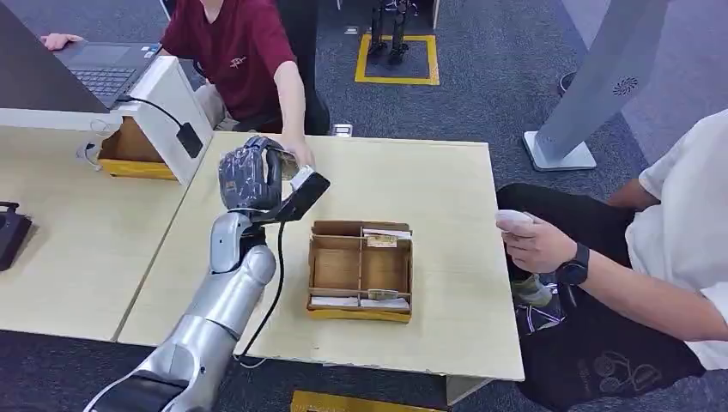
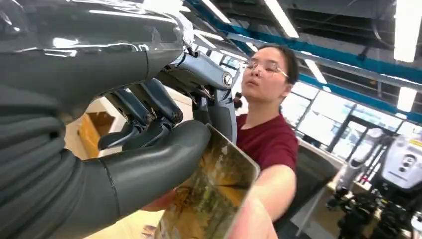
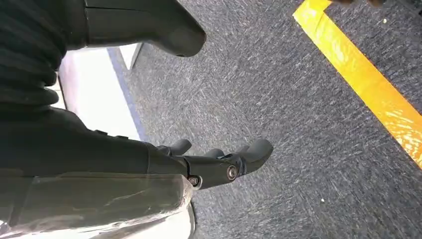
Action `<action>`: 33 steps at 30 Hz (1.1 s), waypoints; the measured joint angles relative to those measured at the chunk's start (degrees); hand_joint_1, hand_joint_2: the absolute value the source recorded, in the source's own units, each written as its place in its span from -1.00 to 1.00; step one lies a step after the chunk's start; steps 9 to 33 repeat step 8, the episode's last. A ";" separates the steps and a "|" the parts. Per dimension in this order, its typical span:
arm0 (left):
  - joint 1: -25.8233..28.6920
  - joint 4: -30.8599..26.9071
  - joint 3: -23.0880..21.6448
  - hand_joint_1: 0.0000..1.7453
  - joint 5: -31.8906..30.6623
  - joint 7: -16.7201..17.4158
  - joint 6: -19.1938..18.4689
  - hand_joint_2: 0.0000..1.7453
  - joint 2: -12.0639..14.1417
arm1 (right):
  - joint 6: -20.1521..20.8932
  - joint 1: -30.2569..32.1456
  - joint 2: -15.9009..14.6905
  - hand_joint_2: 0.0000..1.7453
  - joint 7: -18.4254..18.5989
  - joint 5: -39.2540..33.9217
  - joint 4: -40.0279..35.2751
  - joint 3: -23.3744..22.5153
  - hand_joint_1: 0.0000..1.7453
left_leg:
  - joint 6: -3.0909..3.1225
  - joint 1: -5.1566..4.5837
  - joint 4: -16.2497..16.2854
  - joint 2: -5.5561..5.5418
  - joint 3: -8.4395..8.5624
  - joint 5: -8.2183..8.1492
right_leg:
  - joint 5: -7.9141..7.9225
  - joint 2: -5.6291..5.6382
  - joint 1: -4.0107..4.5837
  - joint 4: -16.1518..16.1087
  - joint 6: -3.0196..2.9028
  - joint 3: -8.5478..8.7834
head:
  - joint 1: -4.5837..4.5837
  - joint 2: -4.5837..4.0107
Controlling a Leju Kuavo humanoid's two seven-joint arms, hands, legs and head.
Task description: Pass the card to the sensor for recognition and then transmit it.
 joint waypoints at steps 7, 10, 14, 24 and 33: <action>0.01 0.59 3.25 -1.00 -0.53 -1.14 0.00 1.00 -0.02 | 0.00 -0.16 0.00 1.00 0.02 -0.06 0.00 0.00 -1.00 | 0.00 0.00 0.00 0.00 0.00 0.00 | 0.01 -0.01 0.00 0.00 0.00 0.00 | 0.02 0.00; 0.01 0.59 3.43 -1.00 -0.81 -1.29 0.00 1.00 -0.04 | 0.00 -0.17 0.00 1.00 0.02 -0.06 0.00 0.00 -1.00 | 0.00 0.00 0.00 -0.01 0.00 0.00 | 0.01 -0.02 0.00 0.00 0.00 0.01 | 0.02 0.00; 0.01 0.59 3.43 -1.00 -0.81 -1.29 0.00 1.00 -0.04 | 0.00 -0.17 0.00 1.00 0.02 -0.06 0.00 0.00 -1.00 | 0.00 0.00 0.00 -0.01 0.00 0.00 | 0.01 -0.02 0.00 0.00 0.00 0.01 | 0.02 0.00; 0.01 0.59 3.43 -1.00 -0.81 -1.29 0.00 1.00 -0.04 | 0.00 -0.17 0.00 1.00 0.02 -0.06 0.00 0.00 -1.00 | 0.00 0.00 0.00 -0.01 0.00 0.00 | 0.01 -0.02 0.00 0.00 0.00 0.01 | 0.02 0.00; 0.01 0.59 3.43 -1.00 -0.81 -1.29 0.00 1.00 -0.04 | 0.00 -0.17 0.00 1.00 0.02 -0.06 0.00 0.00 -1.00 | 0.00 0.00 0.00 -0.01 0.00 0.00 | 0.01 -0.02 0.00 0.00 0.00 0.01 | 0.02 0.00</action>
